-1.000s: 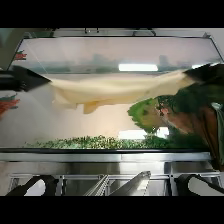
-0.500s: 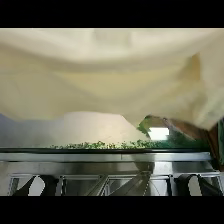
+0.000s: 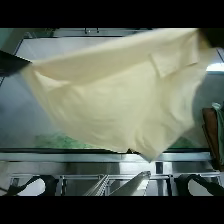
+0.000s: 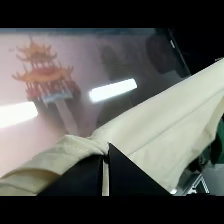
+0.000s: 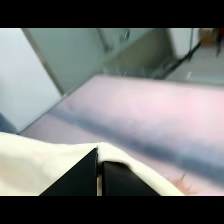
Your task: Fold the shirts.
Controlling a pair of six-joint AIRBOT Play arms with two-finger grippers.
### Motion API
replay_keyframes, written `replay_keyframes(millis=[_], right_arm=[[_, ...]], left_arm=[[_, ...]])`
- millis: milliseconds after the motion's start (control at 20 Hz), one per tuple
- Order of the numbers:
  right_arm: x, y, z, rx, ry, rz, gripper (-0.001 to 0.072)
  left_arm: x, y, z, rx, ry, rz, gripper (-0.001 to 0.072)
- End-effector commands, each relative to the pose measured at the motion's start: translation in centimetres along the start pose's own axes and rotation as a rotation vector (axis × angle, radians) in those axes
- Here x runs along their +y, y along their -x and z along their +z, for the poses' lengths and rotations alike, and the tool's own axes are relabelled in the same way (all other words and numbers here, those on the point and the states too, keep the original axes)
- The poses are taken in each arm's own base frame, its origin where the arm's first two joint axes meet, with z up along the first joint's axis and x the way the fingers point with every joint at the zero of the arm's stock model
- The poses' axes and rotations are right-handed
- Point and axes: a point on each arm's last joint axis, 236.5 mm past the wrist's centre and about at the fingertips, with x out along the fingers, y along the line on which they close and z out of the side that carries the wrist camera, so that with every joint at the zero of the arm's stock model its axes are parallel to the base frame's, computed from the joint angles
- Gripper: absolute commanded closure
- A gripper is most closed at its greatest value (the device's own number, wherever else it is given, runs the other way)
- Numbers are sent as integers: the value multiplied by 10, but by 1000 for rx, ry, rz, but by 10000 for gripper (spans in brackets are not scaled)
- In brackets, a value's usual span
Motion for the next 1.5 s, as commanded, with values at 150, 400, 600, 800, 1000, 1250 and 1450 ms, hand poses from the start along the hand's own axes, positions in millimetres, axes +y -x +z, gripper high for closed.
replay_keyframes(millis=[150,400,600,800,1000,1250,1450], right_arm=[[-127,-98,-182,243,-309,-58,689],[-151,-66,-173,279,-335,-155,251],[-148,37,-212,567,-491,-249,369],[-90,106,-302,711,-856,-277,367],[-62,137,-375,786,-982,-404,364],[-52,144,-407,808,-1050,-434,364],[-44,120,-413,815,-1037,-403,365]], left_arm=[[175,-127,-78,232,306,65,707],[187,-112,-43,222,327,4,127],[182,-54,-54,301,369,37,187],[181,-15,-121,333,493,126,211],[192,25,-174,331,581,274,212],[200,52,-187,211,646,342,211],[200,52,-200,212,690,330,212]])
